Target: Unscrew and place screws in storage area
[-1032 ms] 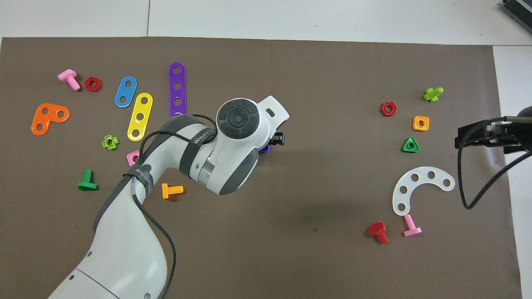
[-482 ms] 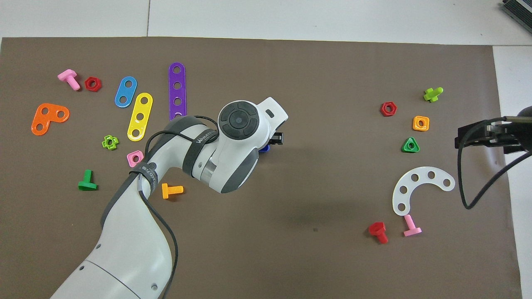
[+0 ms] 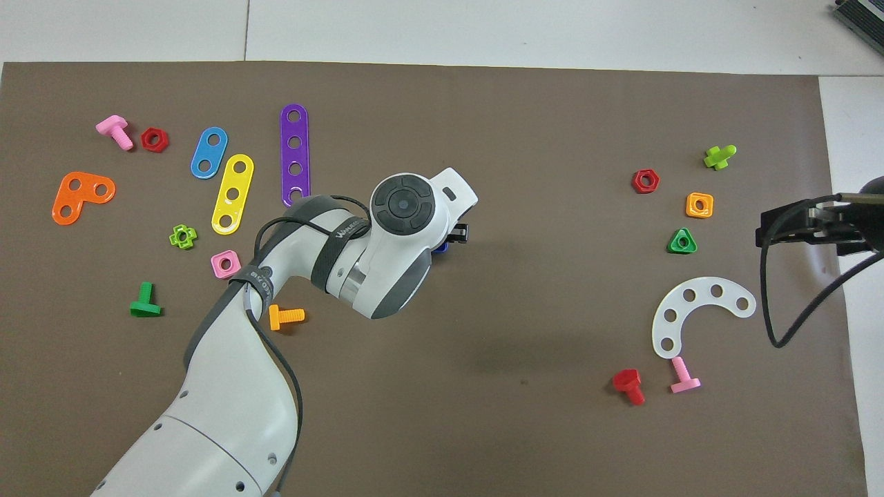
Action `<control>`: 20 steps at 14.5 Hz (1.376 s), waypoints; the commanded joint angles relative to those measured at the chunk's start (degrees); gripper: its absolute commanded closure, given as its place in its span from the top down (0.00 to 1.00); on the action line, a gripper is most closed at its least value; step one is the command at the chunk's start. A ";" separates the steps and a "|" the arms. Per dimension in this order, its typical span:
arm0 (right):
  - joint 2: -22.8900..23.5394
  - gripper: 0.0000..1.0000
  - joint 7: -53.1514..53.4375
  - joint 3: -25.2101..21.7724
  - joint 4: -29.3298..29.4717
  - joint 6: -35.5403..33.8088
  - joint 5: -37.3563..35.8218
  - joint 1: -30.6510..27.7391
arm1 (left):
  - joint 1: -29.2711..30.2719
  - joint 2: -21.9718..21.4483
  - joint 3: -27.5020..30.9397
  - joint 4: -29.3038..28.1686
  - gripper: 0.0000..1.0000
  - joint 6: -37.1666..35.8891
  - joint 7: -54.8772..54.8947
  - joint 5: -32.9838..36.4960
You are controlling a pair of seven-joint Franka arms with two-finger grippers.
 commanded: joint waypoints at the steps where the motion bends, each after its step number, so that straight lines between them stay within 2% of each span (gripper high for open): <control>1: -0.67 1.00 0.54 0.12 -0.50 -0.39 0.56 -0.17 | -0.78 0.24 0.72 0.01 0.79 1.11 -0.48 1.26; 13: -0.67 1.00 0.54 0.12 -0.59 -0.39 0.47 -0.17 | -2.19 0.15 0.81 1.06 0.72 -2.93 -0.57 0.90; 20: -0.67 1.00 0.54 0.12 -0.50 -0.39 0.47 -0.17 | -2.10 0.15 0.81 1.24 0.63 -3.46 -0.48 0.99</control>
